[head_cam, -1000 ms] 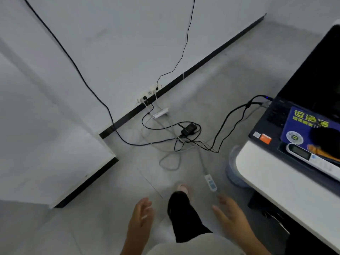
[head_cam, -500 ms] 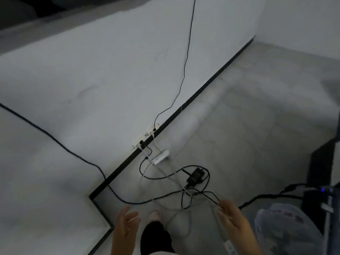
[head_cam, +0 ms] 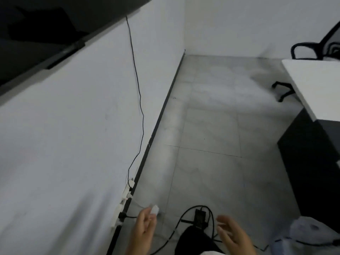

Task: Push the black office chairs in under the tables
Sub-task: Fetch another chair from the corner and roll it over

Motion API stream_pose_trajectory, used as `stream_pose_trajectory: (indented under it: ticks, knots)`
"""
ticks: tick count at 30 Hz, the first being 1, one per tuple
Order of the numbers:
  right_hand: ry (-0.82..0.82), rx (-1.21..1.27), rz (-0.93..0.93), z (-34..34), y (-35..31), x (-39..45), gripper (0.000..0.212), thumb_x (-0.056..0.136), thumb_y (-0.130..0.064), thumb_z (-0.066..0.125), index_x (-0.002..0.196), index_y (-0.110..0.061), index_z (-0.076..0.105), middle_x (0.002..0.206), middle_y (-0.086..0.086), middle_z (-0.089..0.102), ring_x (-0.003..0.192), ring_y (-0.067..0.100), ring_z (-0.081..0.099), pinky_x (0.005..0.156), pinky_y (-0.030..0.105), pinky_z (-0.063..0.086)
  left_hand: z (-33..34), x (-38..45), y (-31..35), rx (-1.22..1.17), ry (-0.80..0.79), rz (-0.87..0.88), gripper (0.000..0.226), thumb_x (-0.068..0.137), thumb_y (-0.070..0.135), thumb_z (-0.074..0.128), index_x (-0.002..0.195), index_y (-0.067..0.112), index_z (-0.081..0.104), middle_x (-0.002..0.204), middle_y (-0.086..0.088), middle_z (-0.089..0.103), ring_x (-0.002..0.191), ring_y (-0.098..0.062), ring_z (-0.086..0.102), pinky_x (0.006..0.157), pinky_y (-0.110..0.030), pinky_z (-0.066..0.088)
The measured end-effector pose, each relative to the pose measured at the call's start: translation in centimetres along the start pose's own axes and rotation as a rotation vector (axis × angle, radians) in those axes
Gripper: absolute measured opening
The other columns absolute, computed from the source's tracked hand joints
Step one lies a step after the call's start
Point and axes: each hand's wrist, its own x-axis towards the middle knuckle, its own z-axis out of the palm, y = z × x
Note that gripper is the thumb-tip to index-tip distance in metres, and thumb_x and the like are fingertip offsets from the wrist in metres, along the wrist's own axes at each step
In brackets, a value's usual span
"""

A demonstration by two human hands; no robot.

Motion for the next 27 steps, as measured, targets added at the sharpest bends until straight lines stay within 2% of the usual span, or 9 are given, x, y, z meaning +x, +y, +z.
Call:
stream_pose_trajectory:
  ticks: [2, 5, 8, 11, 15, 18, 21, 24, 27]
  knots:
    - [0.058, 0.014, 0.03, -0.4, -1.0, 2.2, 0.015, 0.087, -0.002, 0.058, 0.093, -0.016, 0.058, 0.096, 0.01, 0.063, 0.086, 0.019, 0.06, 0.08, 0.02, 0.044, 0.5, 3.5, 1.3, 0.008, -0.073, 0.005, 0.023, 0.089, 0.003, 0.054, 0.099, 0.024, 0.053, 0.093, -0.001, 0.062, 0.085, -0.009, 0.062, 0.075, -0.013, 0.043]
    - [0.212, 0.033, 0.046, -1.1, -1.9, 6.8, 0.021, 0.084, 0.008, 0.057, 0.087, -0.013, 0.058, 0.095, 0.013, 0.063, 0.065, 0.01, 0.06, 0.059, -0.002, 0.043, 2.1, 9.1, 2.4, 0.076, -0.128, 0.0, 0.026, 0.085, -0.002, 0.058, 0.106, 0.013, 0.055, 0.084, 0.005, 0.064, 0.06, 0.015, 0.06, 0.057, 0.005, 0.04]
    - [0.277, 0.028, 0.058, -2.1, -2.7, 14.1, 0.025, 0.079, 0.014, 0.06, 0.093, -0.006, 0.06, 0.096, 0.021, 0.065, 0.059, -0.015, 0.06, 0.057, -0.005, 0.041, 4.5, 16.4, 4.2, 0.115, -0.172, 0.008, 0.03, 0.082, -0.006, 0.059, 0.109, 0.007, 0.057, 0.085, -0.008, 0.066, 0.062, 0.005, 0.064, 0.062, -0.002, 0.046]
    - [0.253, 0.048, 0.029, -3.3, -5.6, 22.3, 0.029, 0.079, 0.014, 0.059, 0.107, 0.008, 0.059, 0.098, 0.02, 0.063, 0.053, -0.025, 0.053, 0.054, -0.004, 0.041, 6.7, 23.7, 10.1, 0.129, -0.21, 0.087, 0.026, 0.086, -0.004, 0.055, 0.111, 0.005, 0.055, 0.087, -0.008, 0.063, 0.082, -0.023, 0.062, 0.079, -0.024, 0.044]
    - [0.224, 0.066, -0.074, -6.5, -14.5, 34.1, 0.025, 0.083, 0.01, 0.056, 0.107, 0.002, 0.056, 0.097, 0.015, 0.061, 0.062, -0.021, 0.056, 0.057, -0.003, 0.041, 10.5, 34.5, 20.0, 0.152, -0.233, 0.204, 0.024, 0.089, 0.002, 0.052, 0.104, 0.02, 0.051, 0.09, 0.002, 0.063, 0.088, -0.024, 0.061, 0.075, -0.023, 0.042]
    - [0.219, 0.074, -0.119, -8.9, -19.8, 40.6, 0.022, 0.086, 0.004, 0.055, 0.106, -0.005, 0.055, 0.097, 0.009, 0.061, 0.071, -0.005, 0.06, 0.061, -0.003, 0.041, 13.3, 40.7, 25.0, 0.161, -0.272, 0.251, 0.027, 0.09, 0.003, 0.052, 0.102, 0.027, 0.051, 0.092, 0.01, 0.063, 0.089, -0.018, 0.063, 0.074, -0.017, 0.043]
    - [0.25, 0.093, -0.094, -10.5, -22.3, 45.6, 0.023, 0.084, 0.009, 0.056, 0.097, -0.01, 0.055, 0.092, 0.008, 0.062, 0.066, -0.012, 0.06, 0.059, -0.001, 0.042, 15.3, 45.1, 27.6, 0.117, -0.26, 0.207, 0.033, 0.088, 0.0, 0.054, 0.094, 0.032, 0.051, 0.09, 0.004, 0.065, 0.088, -0.024, 0.063, 0.082, -0.026, 0.042]
    - [0.258, 0.077, -0.02, -11.2, -22.4, 50.0, 0.021, 0.082, 0.008, 0.059, 0.098, -0.006, 0.06, 0.09, 0.008, 0.064, 0.069, 0.001, 0.062, 0.059, 0.0, 0.045, 16.9, 50.1, 28.5, 0.115, -0.248, 0.163, 0.03, 0.084, -0.009, 0.054, 0.093, 0.019, 0.056, 0.087, -0.006, 0.067, 0.092, -0.035, 0.061, 0.083, -0.031, 0.042]
    - [0.334, 0.082, 0.051, -12.1, -23.1, 55.4, 0.022, 0.08, 0.008, 0.062, 0.1, 0.0, 0.06, 0.096, 0.018, 0.064, 0.077, 0.017, 0.061, 0.063, 0.012, 0.047, 18.1, 57.0, 30.2, 0.23, -0.326, 0.123, 0.025, 0.084, -0.022, 0.044, 0.101, -0.005, 0.051, 0.098, -0.031, 0.056, 0.09, -0.037, 0.061, 0.066, -0.012, 0.047]
